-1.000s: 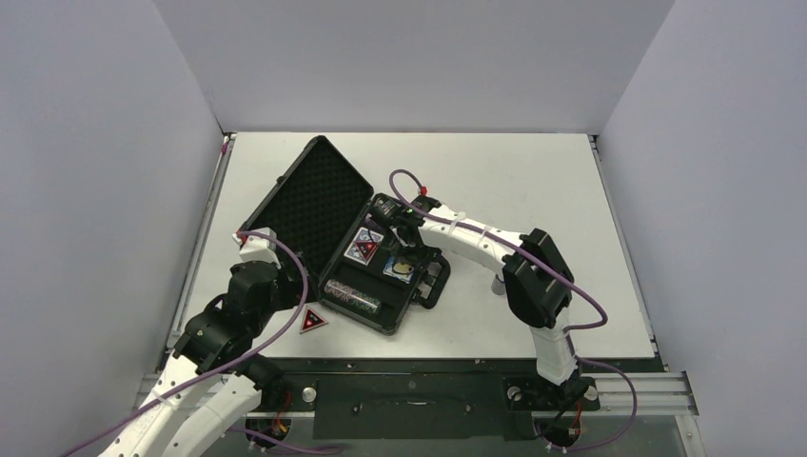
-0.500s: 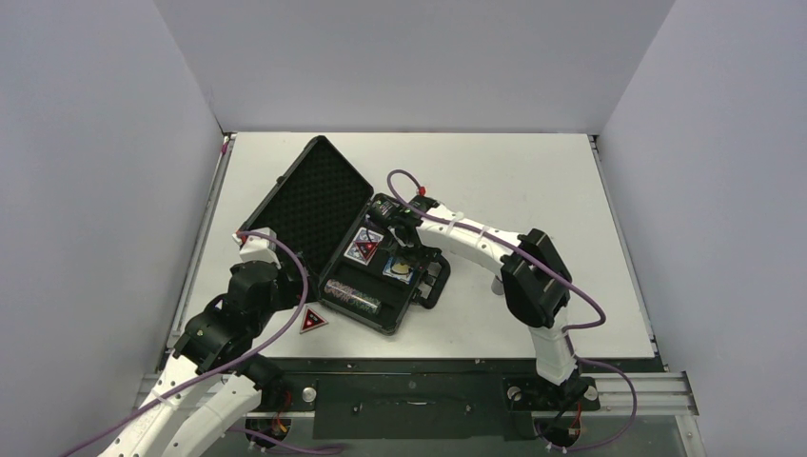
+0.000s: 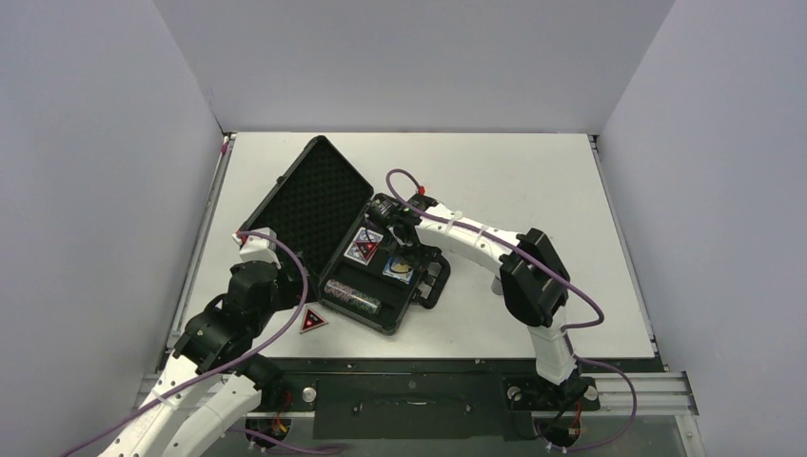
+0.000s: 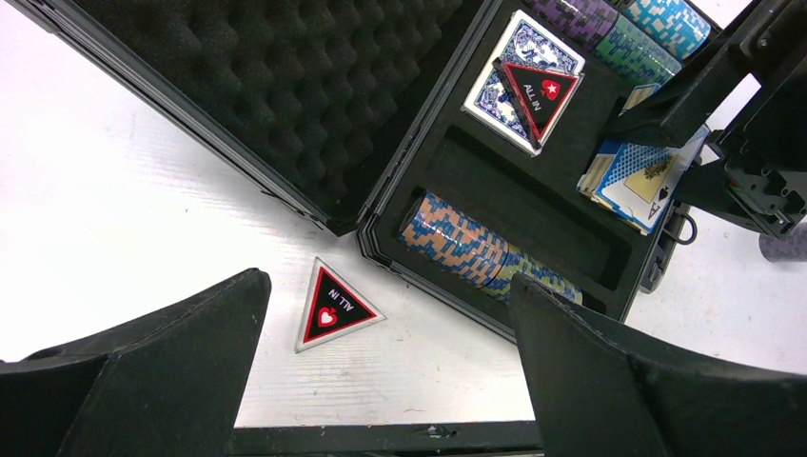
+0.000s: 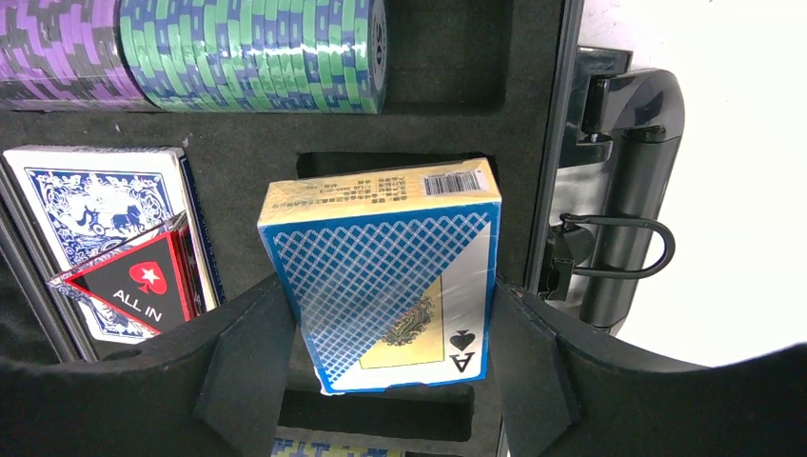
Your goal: Pack up texas hold em set
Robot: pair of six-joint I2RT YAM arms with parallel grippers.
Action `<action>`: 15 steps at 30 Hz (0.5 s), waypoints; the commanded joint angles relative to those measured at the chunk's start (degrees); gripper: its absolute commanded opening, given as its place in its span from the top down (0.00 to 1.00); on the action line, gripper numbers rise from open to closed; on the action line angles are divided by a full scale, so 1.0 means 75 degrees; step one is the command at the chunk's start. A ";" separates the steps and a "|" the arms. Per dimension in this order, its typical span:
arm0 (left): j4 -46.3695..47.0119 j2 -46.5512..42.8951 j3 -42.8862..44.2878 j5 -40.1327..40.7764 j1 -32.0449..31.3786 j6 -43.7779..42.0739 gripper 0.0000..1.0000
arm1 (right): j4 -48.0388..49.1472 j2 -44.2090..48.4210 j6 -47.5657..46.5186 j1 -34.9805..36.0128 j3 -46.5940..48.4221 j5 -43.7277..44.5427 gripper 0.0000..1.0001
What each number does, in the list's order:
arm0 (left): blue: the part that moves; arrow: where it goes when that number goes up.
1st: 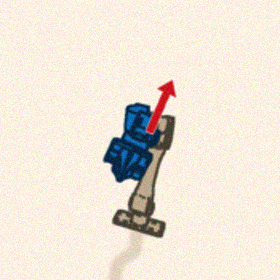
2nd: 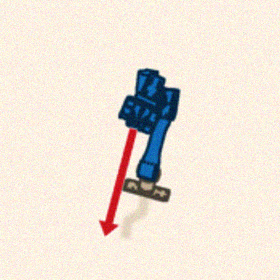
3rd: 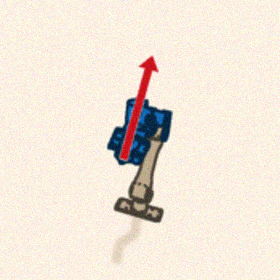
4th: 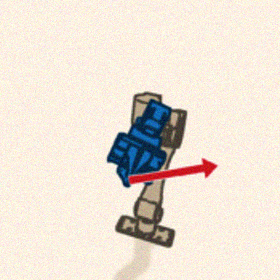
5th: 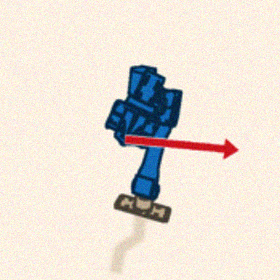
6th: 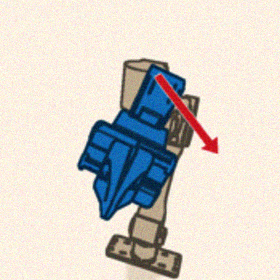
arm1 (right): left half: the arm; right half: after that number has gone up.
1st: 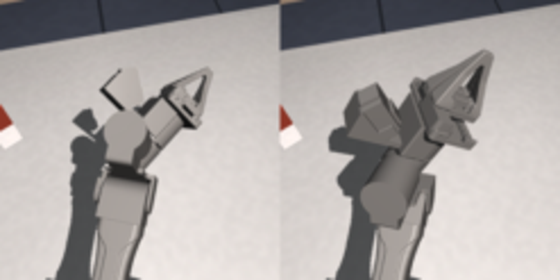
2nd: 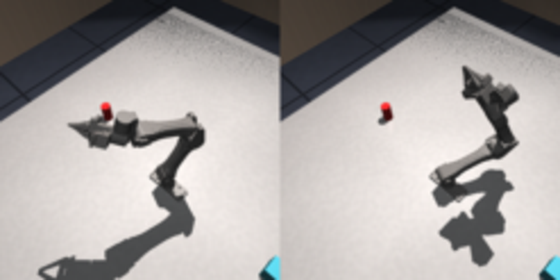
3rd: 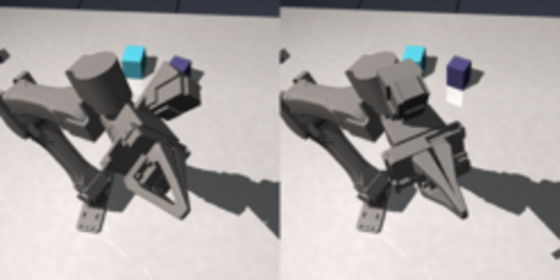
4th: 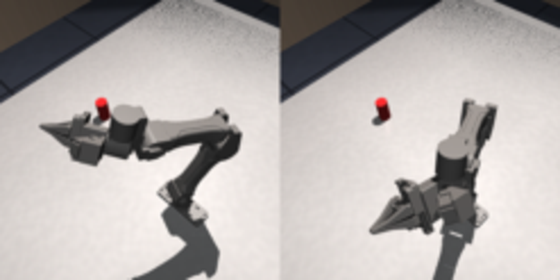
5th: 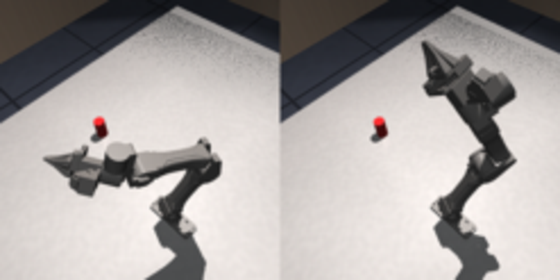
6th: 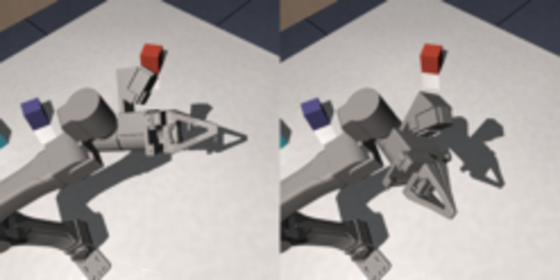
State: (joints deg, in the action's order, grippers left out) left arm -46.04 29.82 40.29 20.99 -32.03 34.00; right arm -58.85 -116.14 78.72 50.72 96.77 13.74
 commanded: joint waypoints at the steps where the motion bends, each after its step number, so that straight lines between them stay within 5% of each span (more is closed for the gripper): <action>1: 0.0243 0.0048 0.0106 -0.0046 0.0052 0.0048 0.04 | -0.0826 0.0112 -0.0175 0.0171 0.0265 -0.0079 0.37; 6: 0.0257 0.0077 0.0100 -0.0074 0.0052 0.0035 0.04 | -0.0926 0.0337 -0.0244 0.0176 0.0281 -0.0048 0.20; 15: 0.0269 0.0114 0.0094 -0.0092 0.0052 0.0023 0.04 | -0.1026 0.0914 -0.0387 0.0189 0.0241 0.0093 0.18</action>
State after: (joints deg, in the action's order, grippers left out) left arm -46.04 30.46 40.29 20.58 -32.03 34.02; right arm -61.80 -115.44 77.43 51.16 97.25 13.47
